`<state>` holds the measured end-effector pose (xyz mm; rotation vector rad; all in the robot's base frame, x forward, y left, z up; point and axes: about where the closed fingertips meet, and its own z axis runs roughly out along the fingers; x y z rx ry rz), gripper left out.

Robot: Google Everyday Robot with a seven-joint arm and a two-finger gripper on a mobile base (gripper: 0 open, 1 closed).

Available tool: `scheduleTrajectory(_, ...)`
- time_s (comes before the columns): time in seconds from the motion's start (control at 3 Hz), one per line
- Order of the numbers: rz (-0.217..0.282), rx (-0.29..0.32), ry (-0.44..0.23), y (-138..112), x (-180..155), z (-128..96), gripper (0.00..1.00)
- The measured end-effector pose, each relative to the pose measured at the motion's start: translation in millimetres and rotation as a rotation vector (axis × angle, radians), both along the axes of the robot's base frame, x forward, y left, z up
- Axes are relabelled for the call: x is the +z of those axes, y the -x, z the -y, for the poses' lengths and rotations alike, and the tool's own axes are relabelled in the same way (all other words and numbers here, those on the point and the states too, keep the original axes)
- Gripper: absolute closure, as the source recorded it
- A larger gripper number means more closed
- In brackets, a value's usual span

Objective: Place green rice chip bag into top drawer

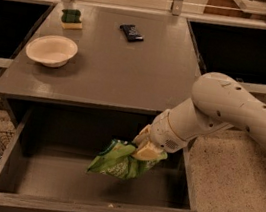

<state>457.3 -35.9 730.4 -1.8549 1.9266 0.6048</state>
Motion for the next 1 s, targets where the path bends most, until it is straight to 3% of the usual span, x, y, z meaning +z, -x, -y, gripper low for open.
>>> scheduleTrajectory(0.67, 0.046, -0.115, 0.064, 11.0, -6.2, 2.7, 1.0)
scheduleTrajectory(1.0, 0.046, -0.115, 0.064, 11.0, -6.3, 2.6, 1.0)
